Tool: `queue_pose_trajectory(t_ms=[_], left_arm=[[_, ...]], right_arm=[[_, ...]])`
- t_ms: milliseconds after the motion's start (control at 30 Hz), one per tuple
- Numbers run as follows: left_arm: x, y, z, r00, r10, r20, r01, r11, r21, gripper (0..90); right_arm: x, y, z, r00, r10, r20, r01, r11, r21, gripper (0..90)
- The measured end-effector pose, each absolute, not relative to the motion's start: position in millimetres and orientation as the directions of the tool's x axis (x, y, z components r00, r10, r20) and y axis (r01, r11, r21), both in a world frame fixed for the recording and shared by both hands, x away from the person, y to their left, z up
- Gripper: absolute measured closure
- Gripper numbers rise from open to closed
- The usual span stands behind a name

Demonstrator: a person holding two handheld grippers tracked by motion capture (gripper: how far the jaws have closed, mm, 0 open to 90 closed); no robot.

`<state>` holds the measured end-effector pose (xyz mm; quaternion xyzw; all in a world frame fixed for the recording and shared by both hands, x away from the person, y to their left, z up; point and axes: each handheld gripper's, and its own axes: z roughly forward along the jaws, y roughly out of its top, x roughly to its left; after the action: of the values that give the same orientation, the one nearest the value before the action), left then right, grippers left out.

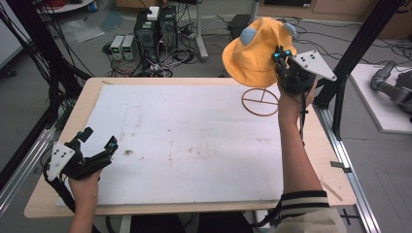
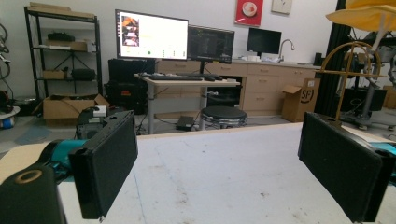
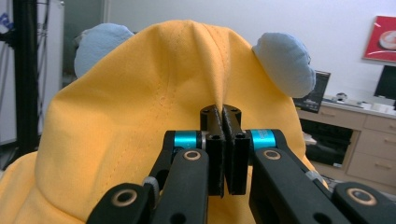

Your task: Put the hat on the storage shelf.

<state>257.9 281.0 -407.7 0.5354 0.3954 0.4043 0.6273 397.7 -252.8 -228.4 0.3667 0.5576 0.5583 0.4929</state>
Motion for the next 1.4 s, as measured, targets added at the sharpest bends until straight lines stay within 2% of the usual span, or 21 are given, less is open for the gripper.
queue_pose_trajectory(t_ms=[333, 767, 1400], left_arm=[[256.7, 274.9, -408.4, 0.383, 0.922, -0.056, -0.082, 0.094, 0.992, 12.4], [258.2, 267.5, -409.5, 0.410, 0.911, -0.048, -0.068, 0.083, 0.994, 12.4], [258.7, 262.7, -410.9, 0.419, 0.907, -0.048, -0.061, 0.081, 0.995, 12.4]], right_arm=[[435.2, -282.1, -228.8, -0.173, 0.980, -0.100, -0.123, 0.079, 0.989, 89.6], [469.6, -300.3, -243.1, -0.126, 0.990, -0.065, -0.083, 0.055, 0.995, 89.5], [490.7, -306.3, -283.2, -0.101, 0.994, -0.038, -0.001, 0.038, 0.999, 88.8]])
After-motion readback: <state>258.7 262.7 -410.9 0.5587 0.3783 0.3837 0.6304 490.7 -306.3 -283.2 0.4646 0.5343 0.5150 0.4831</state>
